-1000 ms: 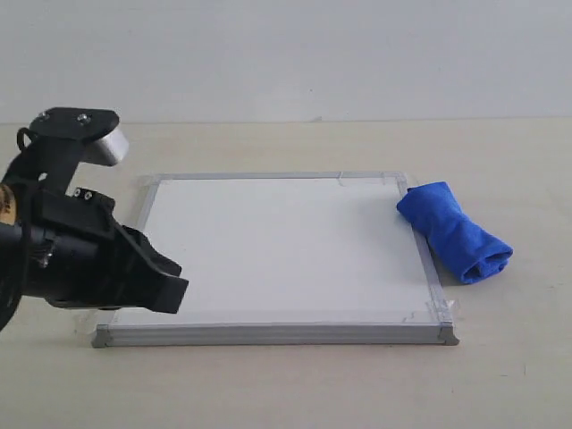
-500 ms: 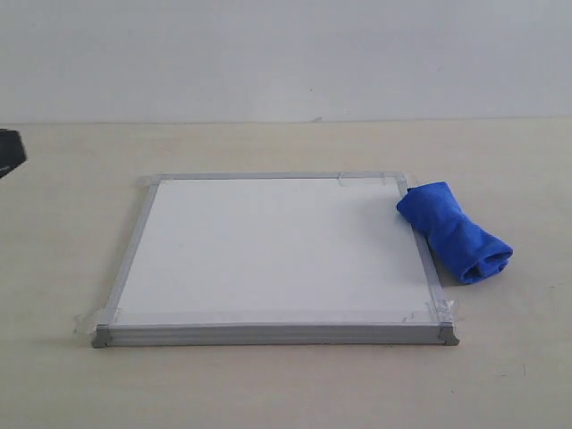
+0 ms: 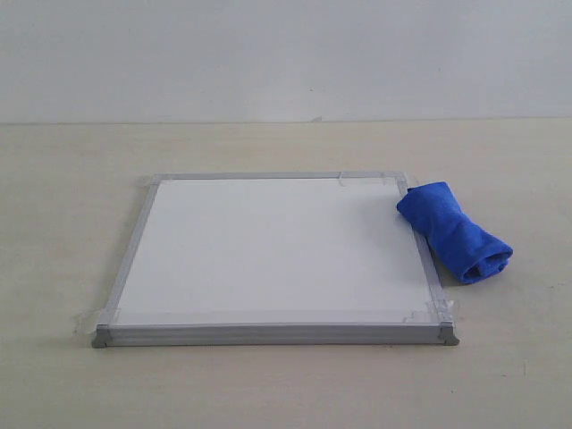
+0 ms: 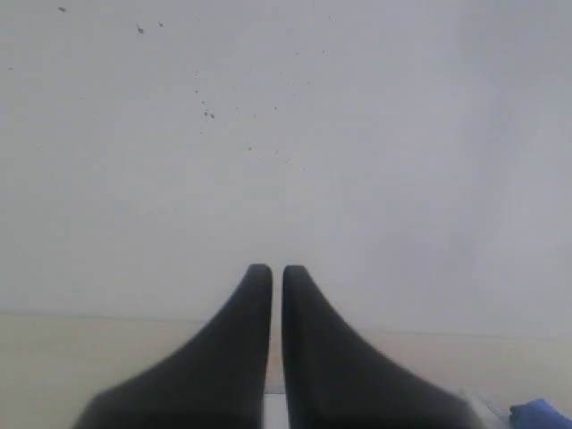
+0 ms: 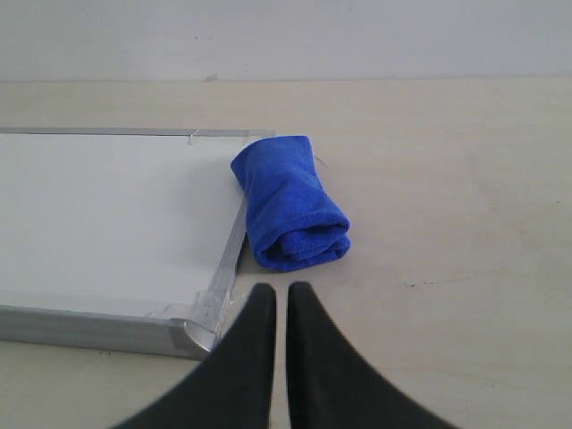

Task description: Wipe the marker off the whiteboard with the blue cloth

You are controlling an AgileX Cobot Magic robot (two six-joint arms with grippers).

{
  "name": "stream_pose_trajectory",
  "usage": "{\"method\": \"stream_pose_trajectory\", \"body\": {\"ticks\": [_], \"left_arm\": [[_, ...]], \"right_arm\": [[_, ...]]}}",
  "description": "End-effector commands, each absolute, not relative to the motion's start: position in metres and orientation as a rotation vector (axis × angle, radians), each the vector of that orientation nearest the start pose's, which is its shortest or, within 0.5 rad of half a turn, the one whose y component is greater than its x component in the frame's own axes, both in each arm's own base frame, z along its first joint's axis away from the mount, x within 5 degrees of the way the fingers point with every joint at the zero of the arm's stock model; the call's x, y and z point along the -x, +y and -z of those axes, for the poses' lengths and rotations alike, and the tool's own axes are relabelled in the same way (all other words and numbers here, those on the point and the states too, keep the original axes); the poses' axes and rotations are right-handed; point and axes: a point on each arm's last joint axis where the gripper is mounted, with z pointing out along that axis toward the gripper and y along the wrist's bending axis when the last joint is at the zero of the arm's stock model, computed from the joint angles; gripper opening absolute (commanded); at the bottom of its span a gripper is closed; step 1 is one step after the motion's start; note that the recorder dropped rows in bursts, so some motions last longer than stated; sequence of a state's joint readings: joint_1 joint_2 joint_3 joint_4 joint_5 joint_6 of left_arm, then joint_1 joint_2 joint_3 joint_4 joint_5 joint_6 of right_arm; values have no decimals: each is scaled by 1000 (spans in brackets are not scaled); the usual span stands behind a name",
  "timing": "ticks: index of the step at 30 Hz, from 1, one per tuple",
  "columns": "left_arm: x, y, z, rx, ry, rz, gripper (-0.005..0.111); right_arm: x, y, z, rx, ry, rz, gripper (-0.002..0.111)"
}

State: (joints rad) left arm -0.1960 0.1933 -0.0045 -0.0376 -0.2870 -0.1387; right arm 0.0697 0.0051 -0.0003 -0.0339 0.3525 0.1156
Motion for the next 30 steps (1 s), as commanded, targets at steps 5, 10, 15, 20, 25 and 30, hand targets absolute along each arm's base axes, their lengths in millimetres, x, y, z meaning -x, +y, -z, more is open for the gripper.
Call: {"method": "stream_pose_trajectory", "body": {"ticks": [5, 10, 15, 20, 25, 30], "left_arm": [[-60, -6, -217, 69, 1465, 249, 4], [-56, -2, -205, 128, 1574, 186, 4], [-55, -1, -191, 157, 1721, 157, 4], [-53, 0, -181, 185, 1831, 137, 4], [-53, 0, -180, 198, 1842, 133, 4], [-53, 0, -180, 198, 1842, 133, 4]], "right_arm": [[-53, 2, -182, -22, 1829, -90, 1], [-53, 2, -182, -22, 1825, -91, 1], [-53, 2, -182, -22, 1825, -91, 1], [-53, 2, -182, -22, 1825, -91, 1], [-53, 2, -182, -22, 1825, -91, 1], [-53, 2, -182, -22, 1825, -91, 1]]}}
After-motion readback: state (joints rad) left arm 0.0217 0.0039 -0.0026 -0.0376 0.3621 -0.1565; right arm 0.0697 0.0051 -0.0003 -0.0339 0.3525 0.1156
